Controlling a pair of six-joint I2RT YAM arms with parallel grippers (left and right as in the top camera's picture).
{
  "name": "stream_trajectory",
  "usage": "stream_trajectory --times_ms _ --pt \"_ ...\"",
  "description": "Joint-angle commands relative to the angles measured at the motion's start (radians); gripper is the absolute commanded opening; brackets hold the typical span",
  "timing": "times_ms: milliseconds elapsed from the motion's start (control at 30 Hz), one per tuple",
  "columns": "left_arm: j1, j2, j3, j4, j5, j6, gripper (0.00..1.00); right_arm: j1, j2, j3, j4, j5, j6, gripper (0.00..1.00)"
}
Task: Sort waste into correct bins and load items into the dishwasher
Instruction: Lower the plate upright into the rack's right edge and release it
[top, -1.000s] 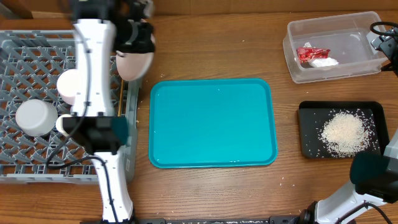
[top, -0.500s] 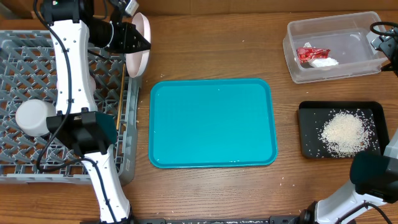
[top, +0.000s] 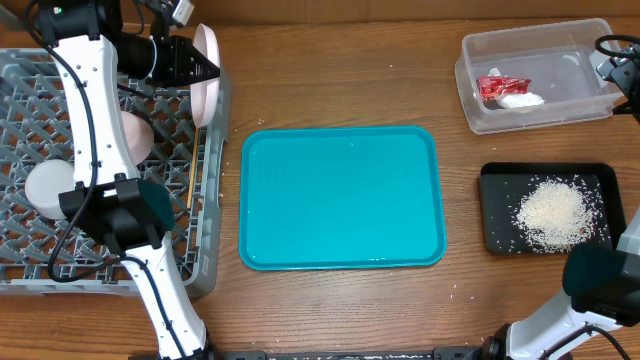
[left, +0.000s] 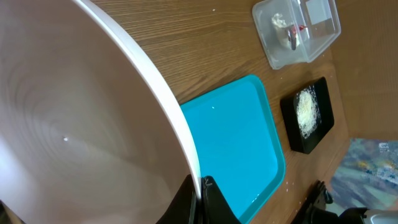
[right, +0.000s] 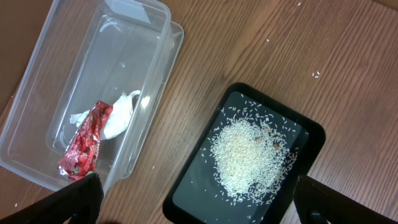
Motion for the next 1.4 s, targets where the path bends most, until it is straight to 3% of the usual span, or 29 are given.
stream_trajectory --times_ms 0,300,400,467,700,800,933,1000,1033,1200,1367 --pt "-0.005 -0.013 -0.005 -0.002 0.019 0.008 0.04 0.000 -0.006 0.007 0.002 0.011 0.001 1.00" --pt "0.001 -0.013 -0.005 -0.002 0.000 -0.039 0.05 0.000 -0.006 0.007 0.002 0.011 0.001 1.00" --pt "0.016 -0.013 -0.005 -0.002 0.000 -0.077 0.38 0.000 -0.006 0.007 0.002 0.011 0.001 0.99" --pt "0.026 -0.013 -0.005 -0.002 -0.015 -0.100 0.47 0.000 -0.006 0.007 0.002 0.011 0.001 1.00" --pt "0.085 -0.025 -0.005 -0.003 -0.072 -0.303 0.52 0.000 -0.006 0.007 0.002 0.011 0.001 1.00" --pt "0.095 -0.062 -0.005 -0.002 -0.068 -0.326 0.53 0.000 -0.006 0.007 0.002 0.011 0.001 1.00" --pt "0.095 -0.164 -0.005 -0.002 -0.088 -0.325 0.63 0.000 -0.006 0.007 0.002 0.011 0.001 1.00" --pt "0.095 -0.233 -0.005 -0.003 -0.117 -0.326 0.72 0.000 -0.006 0.007 0.002 0.011 0.001 1.00" --pt "0.095 -0.275 -0.005 -0.002 -0.138 -0.326 0.98 0.000 -0.006 0.007 0.002 0.011 0.001 1.00" --pt "0.042 -0.518 -0.066 -0.002 -0.293 -0.330 1.00 0.000 -0.006 0.007 0.002 0.011 0.001 1.00" --pt "-0.095 -0.743 -0.337 -0.002 -0.384 -0.338 1.00 0.000 -0.006 0.007 0.002 0.011 0.001 0.99"
